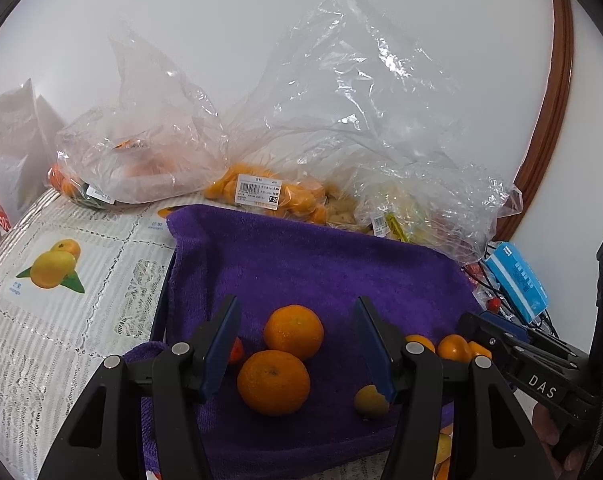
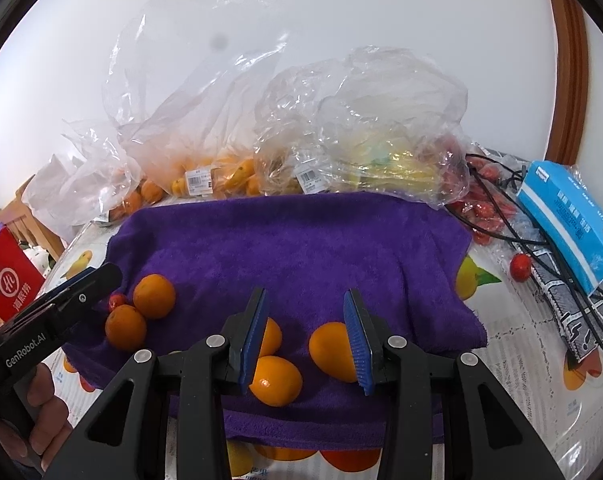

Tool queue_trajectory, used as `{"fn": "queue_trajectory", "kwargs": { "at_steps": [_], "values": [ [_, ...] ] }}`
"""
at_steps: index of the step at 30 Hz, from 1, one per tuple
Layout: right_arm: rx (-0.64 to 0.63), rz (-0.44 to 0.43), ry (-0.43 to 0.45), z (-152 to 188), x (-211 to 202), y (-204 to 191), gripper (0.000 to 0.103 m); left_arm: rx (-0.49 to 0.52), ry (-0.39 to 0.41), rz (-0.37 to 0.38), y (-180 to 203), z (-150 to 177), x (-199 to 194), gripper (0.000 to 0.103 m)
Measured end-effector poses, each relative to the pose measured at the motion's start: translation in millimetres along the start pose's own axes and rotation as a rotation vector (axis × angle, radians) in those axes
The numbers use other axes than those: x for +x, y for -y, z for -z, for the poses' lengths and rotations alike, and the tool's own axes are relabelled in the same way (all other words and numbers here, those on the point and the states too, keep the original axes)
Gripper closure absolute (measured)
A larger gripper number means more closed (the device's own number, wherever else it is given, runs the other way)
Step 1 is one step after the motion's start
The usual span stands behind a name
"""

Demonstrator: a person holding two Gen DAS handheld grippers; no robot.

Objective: Organize fruits
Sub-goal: 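Move both open tools back toward the fruit lying beside the towel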

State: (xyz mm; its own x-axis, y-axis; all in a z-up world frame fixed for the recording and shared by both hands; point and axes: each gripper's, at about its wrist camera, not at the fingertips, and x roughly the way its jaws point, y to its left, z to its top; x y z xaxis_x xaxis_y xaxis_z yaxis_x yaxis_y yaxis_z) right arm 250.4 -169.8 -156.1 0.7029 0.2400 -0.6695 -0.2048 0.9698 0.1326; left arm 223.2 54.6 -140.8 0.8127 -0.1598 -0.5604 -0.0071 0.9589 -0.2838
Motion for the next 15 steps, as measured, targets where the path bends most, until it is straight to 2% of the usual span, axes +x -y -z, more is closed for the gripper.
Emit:
{"fn": "queue_trajectory", "kwargs": {
  "at_steps": [6,15],
  "values": [
    [-0.018,-0.019,-0.005,5.6,-7.0,-3.3,0.064,0.004,0.001,-0.014,2.2,2.1,-1.3,0.047],
    [0.022,-0.065,0.047,26.4,-32.6,6.3,0.059,0.007,0.03,-0.027,1.5,11.8,-21.5,0.047]
  ]
}}
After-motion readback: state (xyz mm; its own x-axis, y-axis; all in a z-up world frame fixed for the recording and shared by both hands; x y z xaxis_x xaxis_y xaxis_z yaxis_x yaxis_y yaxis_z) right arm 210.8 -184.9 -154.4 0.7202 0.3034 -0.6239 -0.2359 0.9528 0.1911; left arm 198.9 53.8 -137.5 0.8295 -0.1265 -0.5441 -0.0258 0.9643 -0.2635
